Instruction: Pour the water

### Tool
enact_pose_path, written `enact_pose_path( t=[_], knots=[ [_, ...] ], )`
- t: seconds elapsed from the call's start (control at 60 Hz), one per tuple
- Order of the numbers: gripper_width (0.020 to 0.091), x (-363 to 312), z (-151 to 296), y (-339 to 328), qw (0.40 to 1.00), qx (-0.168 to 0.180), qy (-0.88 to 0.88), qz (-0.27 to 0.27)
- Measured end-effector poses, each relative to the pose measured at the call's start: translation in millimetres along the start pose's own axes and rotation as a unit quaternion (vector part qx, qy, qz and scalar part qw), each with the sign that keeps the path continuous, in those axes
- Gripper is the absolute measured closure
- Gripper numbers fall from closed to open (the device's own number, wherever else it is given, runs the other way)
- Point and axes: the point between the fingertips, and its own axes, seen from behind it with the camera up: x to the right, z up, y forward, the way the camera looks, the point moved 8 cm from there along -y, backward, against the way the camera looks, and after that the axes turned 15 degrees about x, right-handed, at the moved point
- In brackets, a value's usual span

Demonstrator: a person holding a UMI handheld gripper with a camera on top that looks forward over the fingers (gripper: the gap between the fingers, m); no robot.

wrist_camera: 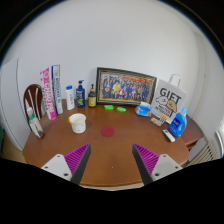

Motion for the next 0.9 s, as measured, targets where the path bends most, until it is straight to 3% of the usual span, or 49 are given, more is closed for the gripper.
enact_pose_path(
  t=[0.217,0.467,0.683,0.9],
  knots=[
    [0.0249,-59.2,-12.5,-4.0,1.0,-0.015,-0.002,0.01],
    [0.0249,-207.3,-36.4,-1.6,0.997,-0.03,0.013,0.065],
    [0.0246,-329.9,-45.3,25.1,0.991,0.003,0.018,0.133],
    [0.0246,-406.4,-43.5,99.3,0.985,0.06,0.031,0.156]
  ],
)
